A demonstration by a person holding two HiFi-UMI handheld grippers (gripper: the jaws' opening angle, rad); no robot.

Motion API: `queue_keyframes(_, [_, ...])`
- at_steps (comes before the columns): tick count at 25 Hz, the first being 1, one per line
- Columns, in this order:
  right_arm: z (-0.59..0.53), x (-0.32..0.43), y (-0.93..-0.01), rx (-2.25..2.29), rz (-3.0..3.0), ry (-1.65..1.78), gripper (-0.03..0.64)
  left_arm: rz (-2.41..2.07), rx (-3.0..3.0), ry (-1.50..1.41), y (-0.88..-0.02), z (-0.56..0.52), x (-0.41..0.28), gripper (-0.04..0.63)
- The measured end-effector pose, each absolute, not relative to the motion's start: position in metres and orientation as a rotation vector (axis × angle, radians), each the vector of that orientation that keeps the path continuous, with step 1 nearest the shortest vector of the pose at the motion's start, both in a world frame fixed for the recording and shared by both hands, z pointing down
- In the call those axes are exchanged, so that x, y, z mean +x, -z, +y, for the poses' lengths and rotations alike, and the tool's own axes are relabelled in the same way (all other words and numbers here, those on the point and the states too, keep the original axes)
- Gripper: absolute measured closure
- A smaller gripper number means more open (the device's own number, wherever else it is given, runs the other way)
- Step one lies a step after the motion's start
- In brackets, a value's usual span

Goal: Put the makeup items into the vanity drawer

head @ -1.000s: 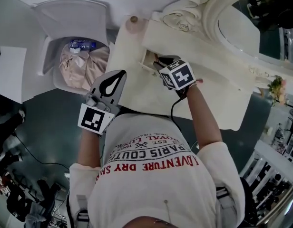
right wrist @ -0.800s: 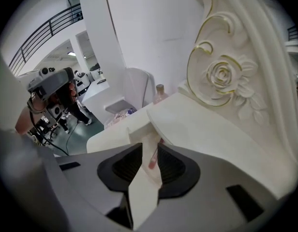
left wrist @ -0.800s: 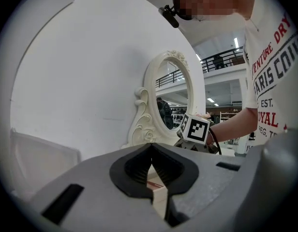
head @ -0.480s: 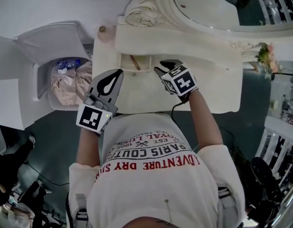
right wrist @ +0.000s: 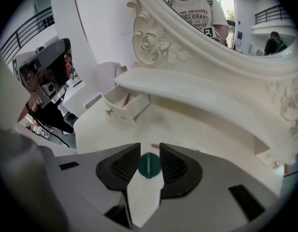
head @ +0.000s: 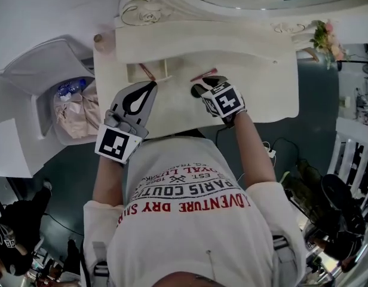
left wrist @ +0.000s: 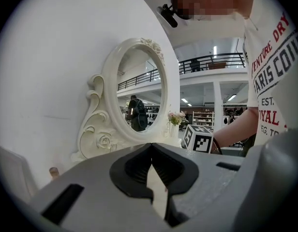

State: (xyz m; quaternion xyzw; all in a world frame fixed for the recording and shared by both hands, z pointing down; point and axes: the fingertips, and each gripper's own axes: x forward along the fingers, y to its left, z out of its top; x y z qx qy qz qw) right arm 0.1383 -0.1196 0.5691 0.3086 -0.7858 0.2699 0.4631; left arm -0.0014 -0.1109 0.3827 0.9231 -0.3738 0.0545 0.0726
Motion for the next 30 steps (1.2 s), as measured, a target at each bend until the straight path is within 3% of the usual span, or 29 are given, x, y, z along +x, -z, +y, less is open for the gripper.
queue_keyframes(18, [-0.088, 0.17, -0.642, 0.776, -1.848, -0.769, 0.494, -1.041, 2.725, -0.272, -0.42, -0.096, 0.033, 0.588])
queue_keyframes(26, [-0.084, 0.163, -0.645, 0.745, -1.829, -0.782, 0.588, -1.055, 2.707, -0.292, -0.428, -0.094, 0.029, 0.588])
queue_keyframes(30, [-0.082, 0.162, -0.644, 0.729, -1.826, -0.799, 0.597, -1.058, 2.707, -0.281, -0.427, -0.094, 0.027, 0.588])
